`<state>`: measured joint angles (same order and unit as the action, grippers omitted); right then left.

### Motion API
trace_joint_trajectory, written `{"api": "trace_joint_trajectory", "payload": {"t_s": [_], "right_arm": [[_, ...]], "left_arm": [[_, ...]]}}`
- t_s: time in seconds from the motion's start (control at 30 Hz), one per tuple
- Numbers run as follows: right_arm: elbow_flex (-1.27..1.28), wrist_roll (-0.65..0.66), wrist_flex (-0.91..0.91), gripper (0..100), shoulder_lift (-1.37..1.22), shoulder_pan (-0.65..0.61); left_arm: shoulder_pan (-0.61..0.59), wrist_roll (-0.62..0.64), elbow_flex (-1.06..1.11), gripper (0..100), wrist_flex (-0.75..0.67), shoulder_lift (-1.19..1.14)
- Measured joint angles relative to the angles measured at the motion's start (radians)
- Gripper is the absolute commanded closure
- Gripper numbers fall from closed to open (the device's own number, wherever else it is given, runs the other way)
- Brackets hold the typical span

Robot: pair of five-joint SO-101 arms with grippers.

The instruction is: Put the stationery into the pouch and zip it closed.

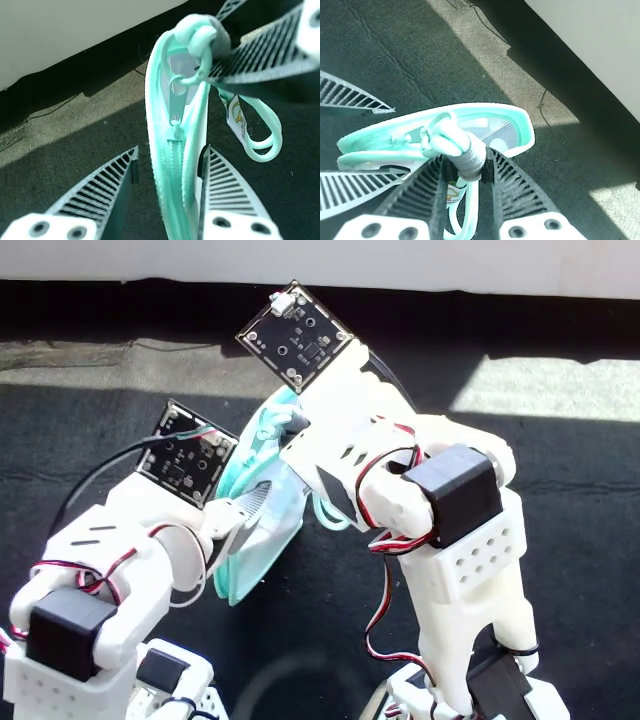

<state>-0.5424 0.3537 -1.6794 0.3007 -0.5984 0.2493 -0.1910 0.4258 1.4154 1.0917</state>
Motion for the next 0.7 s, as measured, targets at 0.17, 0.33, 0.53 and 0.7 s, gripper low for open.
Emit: {"api": "trace_joint_trajectory", "payload": {"t_s": [0.17, 0.33, 0.53, 0.7], "right_arm": [[0.000, 0.000, 0.000, 99.2, 0.000, 0.000], [0.000, 0.000, 0.000, 99.2, 0.000, 0.000], [0.002, 0.000, 0.055, 99.2, 0.000, 0.012], [0.012, 0.000, 0.083, 99.2, -0.002, 0.014]], "left_arm": [[-0.009, -0.002, 0.127, 79, -0.040, 0.071], [-0.008, -0.002, 0.187, 90, -0.091, 0.130], [-0.006, -0.049, 0.195, 99, -0.120, 0.147], [-0.006, -0.054, 0.195, 99, -0.126, 0.147]]}}
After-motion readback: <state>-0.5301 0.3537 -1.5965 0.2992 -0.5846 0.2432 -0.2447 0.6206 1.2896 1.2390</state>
